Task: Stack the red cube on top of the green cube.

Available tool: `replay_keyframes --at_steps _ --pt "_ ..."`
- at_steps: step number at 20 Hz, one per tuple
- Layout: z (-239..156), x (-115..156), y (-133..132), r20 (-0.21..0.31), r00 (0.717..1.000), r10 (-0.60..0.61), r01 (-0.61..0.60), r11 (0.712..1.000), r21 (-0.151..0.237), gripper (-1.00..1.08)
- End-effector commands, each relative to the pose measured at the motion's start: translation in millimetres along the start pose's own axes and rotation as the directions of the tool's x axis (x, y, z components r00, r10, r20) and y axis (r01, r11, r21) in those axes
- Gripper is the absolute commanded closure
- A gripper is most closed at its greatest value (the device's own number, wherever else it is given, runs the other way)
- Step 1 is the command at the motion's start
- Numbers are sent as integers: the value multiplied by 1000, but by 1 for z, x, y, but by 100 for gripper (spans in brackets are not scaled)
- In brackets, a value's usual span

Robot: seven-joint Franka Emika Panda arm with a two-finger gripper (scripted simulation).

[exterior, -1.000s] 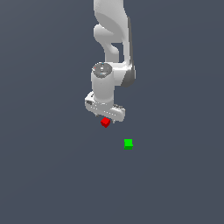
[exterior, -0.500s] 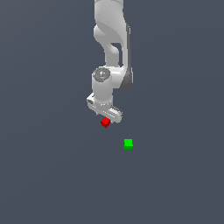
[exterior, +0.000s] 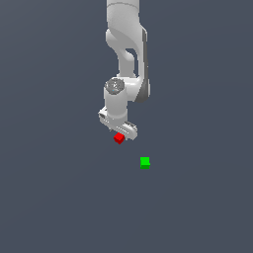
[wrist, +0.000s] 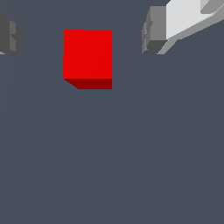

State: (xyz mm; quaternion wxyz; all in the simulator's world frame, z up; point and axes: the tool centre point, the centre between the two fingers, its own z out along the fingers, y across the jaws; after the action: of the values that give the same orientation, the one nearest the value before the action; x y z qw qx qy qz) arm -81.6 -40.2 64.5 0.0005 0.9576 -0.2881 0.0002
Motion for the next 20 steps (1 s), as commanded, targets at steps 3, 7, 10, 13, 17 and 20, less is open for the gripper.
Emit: replay_keyframes --at_steps 3,7,10,13,17,20 --pt "17 -1 1 1 1000 2 -2 1000 0 -92" --pt "35 -1 1 1 1000 4 -4 1000 0 -92" --pt "42 -1 0 1 1000 5 -5 1000 1 -92" --pt "45 -1 0 1 1000 5 -5 1000 1 -92" --pt "45 -1 0 1 1000 5 -5 1000 1 108" --pt "45 -1 0 1 1000 5 -5 1000 1 108"
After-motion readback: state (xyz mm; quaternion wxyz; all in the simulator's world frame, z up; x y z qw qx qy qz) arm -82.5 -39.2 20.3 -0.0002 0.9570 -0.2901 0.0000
